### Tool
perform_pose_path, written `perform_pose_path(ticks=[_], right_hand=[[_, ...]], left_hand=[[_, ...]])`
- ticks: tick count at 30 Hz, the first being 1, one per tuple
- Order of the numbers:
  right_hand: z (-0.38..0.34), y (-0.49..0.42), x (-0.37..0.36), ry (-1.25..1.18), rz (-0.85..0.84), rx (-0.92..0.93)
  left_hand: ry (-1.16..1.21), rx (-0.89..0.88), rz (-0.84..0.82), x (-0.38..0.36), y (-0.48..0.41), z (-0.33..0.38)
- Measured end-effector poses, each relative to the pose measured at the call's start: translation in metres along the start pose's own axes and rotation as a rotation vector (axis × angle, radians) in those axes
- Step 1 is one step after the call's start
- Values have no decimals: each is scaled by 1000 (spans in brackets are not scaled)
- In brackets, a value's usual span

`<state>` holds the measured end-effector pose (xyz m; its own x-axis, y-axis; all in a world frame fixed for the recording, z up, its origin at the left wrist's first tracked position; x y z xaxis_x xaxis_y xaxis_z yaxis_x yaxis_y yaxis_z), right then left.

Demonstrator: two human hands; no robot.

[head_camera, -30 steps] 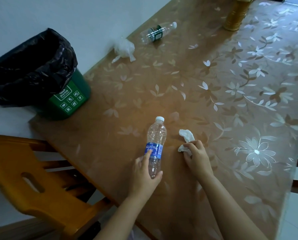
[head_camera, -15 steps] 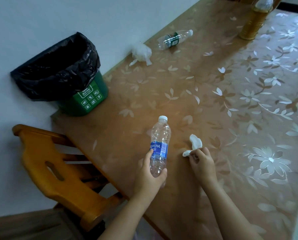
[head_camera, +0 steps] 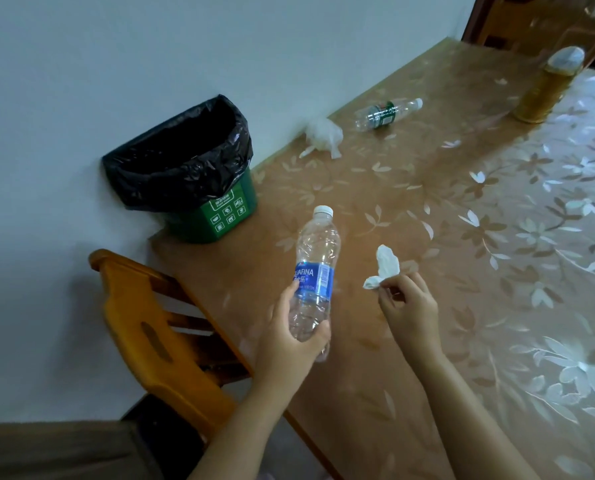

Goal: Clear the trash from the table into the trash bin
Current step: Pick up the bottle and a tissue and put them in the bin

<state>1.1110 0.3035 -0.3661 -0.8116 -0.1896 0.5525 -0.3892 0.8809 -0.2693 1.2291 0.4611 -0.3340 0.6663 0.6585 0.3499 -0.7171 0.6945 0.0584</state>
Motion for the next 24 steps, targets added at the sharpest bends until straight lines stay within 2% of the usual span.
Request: perform_pose_path(ticks=[7, 15, 20, 24], right_hand=[[-65, -25, -30, -58, 0, 150], [-149, -67, -77, -55, -7, 277], [-190, -91, -121, -37, -74, 410], [-216, -115, -148, -74, -113, 448]], left_hand=[[40, -49, 101, 69, -25, 20], [-14, -92, 140, 162, -74, 35], [-158, -127, 254, 213, -112, 41], [-249, -95, 255, 243, -142, 45]])
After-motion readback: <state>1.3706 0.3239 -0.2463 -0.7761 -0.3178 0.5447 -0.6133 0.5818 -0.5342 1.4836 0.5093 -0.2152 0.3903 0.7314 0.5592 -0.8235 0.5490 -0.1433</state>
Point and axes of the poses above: each hand's wrist, its own y-axis away from the middle knuckle, its own x-axis out of the back of the hand, z = x × y, the point moved 3 cm from there along -y, towards the middle knuckle, and after that the axes turned 3 degrees about y, right-handed, at the moved point
